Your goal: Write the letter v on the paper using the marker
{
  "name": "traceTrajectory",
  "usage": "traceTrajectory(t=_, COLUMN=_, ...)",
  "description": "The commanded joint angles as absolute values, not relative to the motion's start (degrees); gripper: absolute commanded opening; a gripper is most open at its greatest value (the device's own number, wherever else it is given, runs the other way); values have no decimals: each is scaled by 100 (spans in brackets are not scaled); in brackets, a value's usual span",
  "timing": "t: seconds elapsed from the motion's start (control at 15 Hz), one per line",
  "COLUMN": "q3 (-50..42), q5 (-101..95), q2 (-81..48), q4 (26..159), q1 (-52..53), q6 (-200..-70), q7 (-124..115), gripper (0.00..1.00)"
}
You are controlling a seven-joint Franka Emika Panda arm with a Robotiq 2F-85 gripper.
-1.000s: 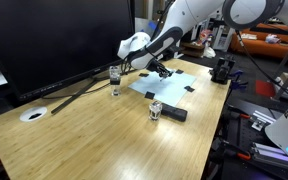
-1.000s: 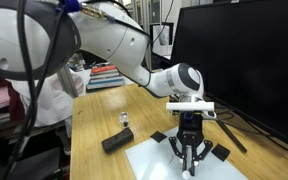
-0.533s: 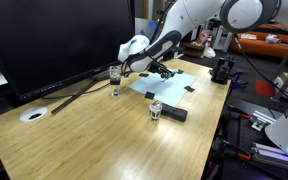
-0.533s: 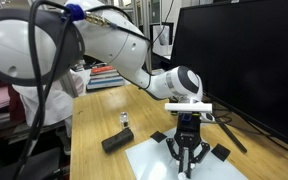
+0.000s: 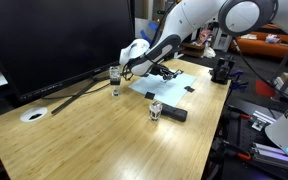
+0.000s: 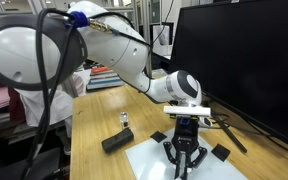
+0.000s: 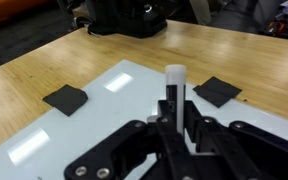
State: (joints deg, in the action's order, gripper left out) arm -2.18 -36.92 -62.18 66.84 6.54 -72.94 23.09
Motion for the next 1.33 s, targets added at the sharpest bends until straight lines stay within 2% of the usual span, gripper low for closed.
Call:
traceTrajectory(t=0.0, q3=-164, q5=-3771, q2=-6331, q4=6520, q1=619, q6=-7126, q7=2475, gripper=5)
traceTrajectory(t=1.27, q3=-292, q5=-3878, q2=-6838, q4=5659, q1=438, q6=-7129, q7=2884, gripper=5)
